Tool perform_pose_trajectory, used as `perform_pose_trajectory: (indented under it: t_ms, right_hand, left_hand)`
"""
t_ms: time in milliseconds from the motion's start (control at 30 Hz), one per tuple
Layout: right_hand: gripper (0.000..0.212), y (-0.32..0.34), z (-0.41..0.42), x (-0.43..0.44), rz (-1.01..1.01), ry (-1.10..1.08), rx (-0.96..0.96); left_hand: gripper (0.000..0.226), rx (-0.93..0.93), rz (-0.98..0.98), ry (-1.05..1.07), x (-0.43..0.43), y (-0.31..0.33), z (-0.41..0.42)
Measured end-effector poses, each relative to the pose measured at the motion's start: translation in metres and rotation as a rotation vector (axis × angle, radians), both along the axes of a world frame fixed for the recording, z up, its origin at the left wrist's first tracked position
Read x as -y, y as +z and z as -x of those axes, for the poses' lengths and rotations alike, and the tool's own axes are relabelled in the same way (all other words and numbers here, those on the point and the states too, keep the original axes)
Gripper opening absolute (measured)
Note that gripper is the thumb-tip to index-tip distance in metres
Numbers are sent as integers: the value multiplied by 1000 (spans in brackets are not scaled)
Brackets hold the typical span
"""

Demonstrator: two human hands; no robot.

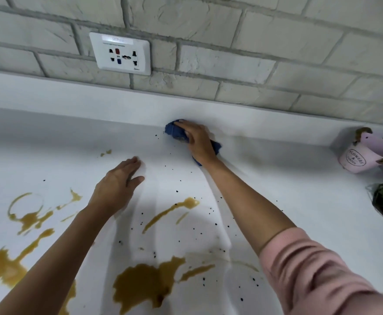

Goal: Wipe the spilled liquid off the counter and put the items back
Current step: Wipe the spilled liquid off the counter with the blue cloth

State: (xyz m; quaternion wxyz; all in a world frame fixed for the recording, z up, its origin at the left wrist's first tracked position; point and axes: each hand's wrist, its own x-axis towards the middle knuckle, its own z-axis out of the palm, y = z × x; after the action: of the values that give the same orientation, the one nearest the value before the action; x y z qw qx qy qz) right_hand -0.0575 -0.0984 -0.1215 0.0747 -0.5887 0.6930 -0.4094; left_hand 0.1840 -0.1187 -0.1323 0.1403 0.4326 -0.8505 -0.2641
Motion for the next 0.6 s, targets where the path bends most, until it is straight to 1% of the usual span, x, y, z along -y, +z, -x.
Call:
perform_pose_trajectory:
  t_ms: [100, 200, 267, 367, 467, 600]
  right_hand:
    - [40, -9, -10, 18, -103, 70, -62]
    - [40, -10, -9, 24, -126, 96, -81]
    - [40, -8, -7, 24, -132, 117, -74]
    - [42, -7, -7, 18, -210, 142, -20]
    - [45, -5, -14, -7, -282, 214, 58]
    - [39, -1, -18, -68, -358, 328, 93]
  left_hand:
    - [48, 16, 10, -32, 1, -2, 0]
    - [49, 41, 16, -47, 3, -1, 2]
    - [48, 34, 6, -43, 3, -1, 1]
    - [47, -5, -16, -19, 4, -1, -1]
    - [48, -25, -26, -18, 4, -1, -2]
    - [48, -47, -29, -3, 1, -1, -1]
